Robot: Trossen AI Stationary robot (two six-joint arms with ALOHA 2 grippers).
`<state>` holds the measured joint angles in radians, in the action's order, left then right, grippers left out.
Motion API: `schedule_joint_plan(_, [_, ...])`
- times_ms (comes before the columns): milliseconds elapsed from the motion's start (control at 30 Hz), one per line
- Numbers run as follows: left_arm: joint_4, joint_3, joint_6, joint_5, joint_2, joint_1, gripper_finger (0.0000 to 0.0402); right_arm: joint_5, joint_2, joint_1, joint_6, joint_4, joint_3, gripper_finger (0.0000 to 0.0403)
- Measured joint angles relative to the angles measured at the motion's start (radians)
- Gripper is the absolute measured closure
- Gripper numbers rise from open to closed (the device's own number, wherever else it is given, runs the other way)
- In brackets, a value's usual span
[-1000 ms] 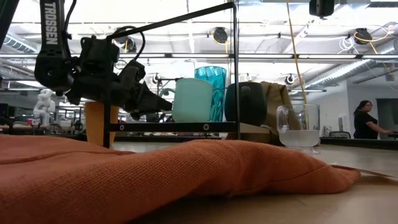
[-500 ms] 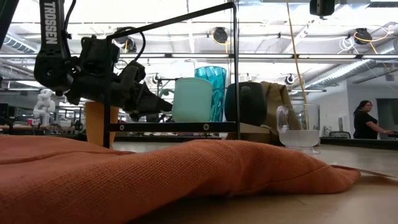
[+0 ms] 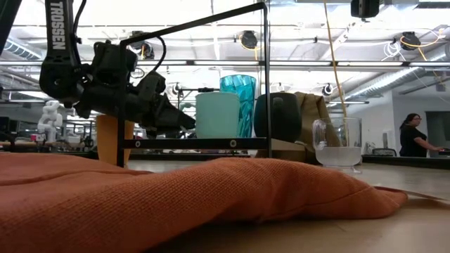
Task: Stack small to large cups/mugs on shelf
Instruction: Put the light blue mug on the shelf
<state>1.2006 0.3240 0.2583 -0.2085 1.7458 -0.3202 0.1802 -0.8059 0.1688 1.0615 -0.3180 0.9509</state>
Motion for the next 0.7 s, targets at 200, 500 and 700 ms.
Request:
schedule_joint_plan(200, [-0.033,0.014,0.002,0.0,0.0,0.002,0.0238,0.0,0.0,0.0,-0.001,0.0,0.0,0.0211])
schedule_joint_plan(500, [-0.033,0.017,0.012,0.0,0.0,0.002,0.0195,0.0,0.0,0.0,-0.001,0.0,0.0,0.0211])
schedule_joint_plan(700, [-0.033,0.017,0.034,0.0,0.0,0.002,0.018,0.0,0.0,0.0,-0.003,0.0,0.0,0.0211])
